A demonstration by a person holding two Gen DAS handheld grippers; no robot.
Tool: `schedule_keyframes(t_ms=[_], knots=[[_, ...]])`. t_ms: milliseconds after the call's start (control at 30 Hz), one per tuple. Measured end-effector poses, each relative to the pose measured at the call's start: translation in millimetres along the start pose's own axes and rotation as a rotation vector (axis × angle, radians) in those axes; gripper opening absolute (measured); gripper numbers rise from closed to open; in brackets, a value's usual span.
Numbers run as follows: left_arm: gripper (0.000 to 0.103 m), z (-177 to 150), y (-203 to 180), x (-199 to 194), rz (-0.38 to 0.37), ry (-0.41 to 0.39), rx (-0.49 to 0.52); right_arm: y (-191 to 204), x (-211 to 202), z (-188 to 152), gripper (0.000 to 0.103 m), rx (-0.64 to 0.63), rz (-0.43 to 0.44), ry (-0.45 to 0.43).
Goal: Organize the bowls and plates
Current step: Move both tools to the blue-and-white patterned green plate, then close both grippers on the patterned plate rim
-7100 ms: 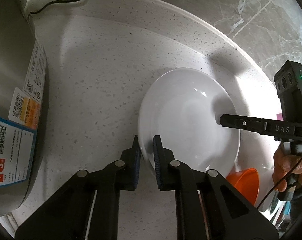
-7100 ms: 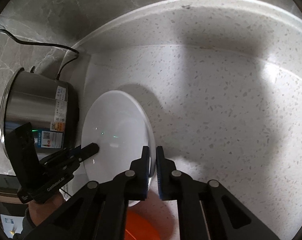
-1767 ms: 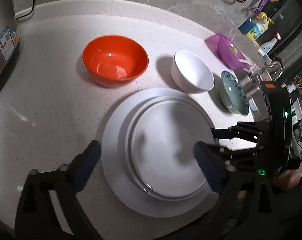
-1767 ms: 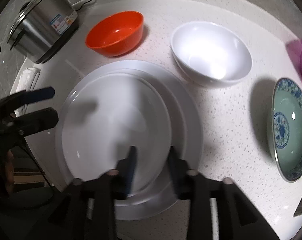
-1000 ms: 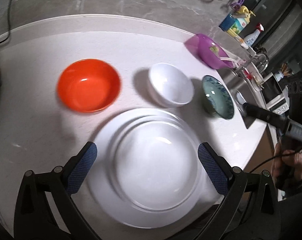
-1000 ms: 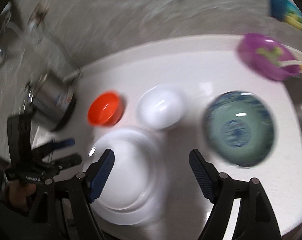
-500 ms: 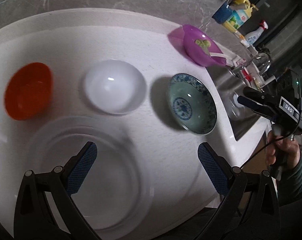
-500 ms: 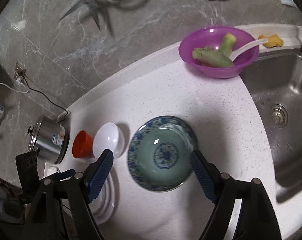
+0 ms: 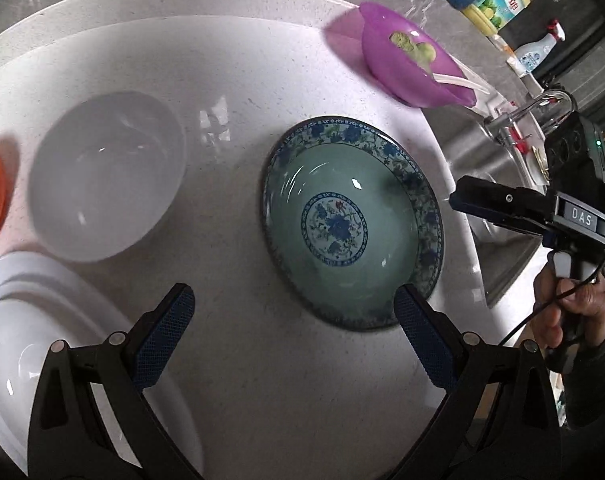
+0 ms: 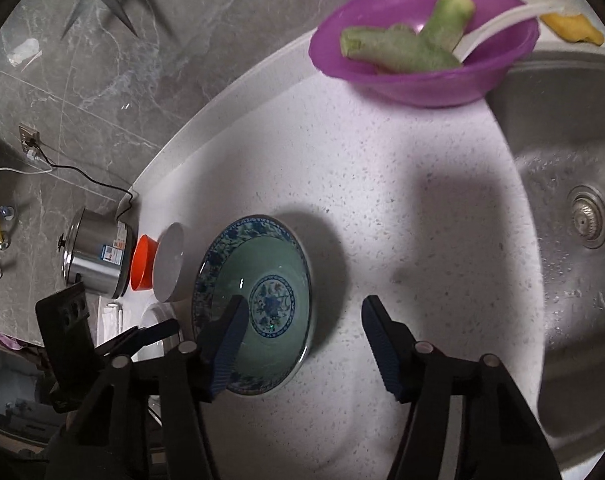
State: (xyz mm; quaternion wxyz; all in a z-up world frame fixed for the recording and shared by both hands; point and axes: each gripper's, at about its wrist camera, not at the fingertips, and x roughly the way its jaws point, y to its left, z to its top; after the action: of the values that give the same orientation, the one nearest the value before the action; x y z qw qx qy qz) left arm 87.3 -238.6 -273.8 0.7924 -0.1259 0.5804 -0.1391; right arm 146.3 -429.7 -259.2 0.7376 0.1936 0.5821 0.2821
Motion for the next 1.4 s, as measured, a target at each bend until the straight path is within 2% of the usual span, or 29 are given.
schedule_keyframes(t_ms=[200, 400, 467, 600, 667, 700, 800, 833, 867, 933, 1100, 1400], knots=[[0.100, 12.0, 8.5, 21.0, -0.005, 0.034, -0.042, -2.6, 21.6, 7.4, 0.062, -0.023, 0.009, 0.066], [0.098, 18.4, 5.8, 36.7, 0.007, 0.051, -0.035, -5.0, 36.4, 10.7, 0.055, -0.038, -0.009, 0.116], [0.083, 19.3, 7.4, 40.3, 0.004, 0.057, -0.043, -7.9, 39.7, 10.3, 0.051, -0.032, -0.010, 0.130], [0.075, 23.4, 12.9, 48.2, 0.004, 0.063, -0.067, -9.4, 43.2, 10.7, 0.050, -0.029, -0.007, 0.142], [0.057, 25.0, 13.9, 50.9, -0.007, 0.065, -0.076, -10.6, 43.2, 10.3, 0.049, -0.028, -0.009, 0.144], [0.054, 26.2, 14.6, 51.8, -0.010, 0.061, -0.079, -11.2, 43.6, 10.6, 0.048, -0.025, -0.008, 0.146], [0.040, 29.8, 16.4, 55.1, -0.021, 0.059, -0.094, -12.3, 45.3, 10.6, 0.043, -0.025, -0.013, 0.153], [0.030, 30.6, 16.5, 56.1, -0.018, 0.062, -0.094, -12.8, 45.5, 10.3, 0.041, -0.024, -0.016, 0.154], [0.027, 31.1, 16.8, 57.1, -0.020, 0.065, -0.096, -12.9, 46.2, 10.7, 0.039, -0.026, -0.020, 0.157], [0.017, 32.3, 15.8, 59.5, -0.019, 0.069, -0.096, -12.2, 49.4, 13.0, 0.027, -0.030, -0.031, 0.166], [0.012, 30.5, 14.1, 57.2, -0.032, 0.068, -0.096, -3.2, 52.0, 15.2, 0.009, -0.066, -0.024, 0.172], [0.011, 27.3, 9.3, 49.2, -0.033, 0.054, -0.088, 4.1, 49.2, 12.1, 0.009, -0.060, -0.044, 0.169]])
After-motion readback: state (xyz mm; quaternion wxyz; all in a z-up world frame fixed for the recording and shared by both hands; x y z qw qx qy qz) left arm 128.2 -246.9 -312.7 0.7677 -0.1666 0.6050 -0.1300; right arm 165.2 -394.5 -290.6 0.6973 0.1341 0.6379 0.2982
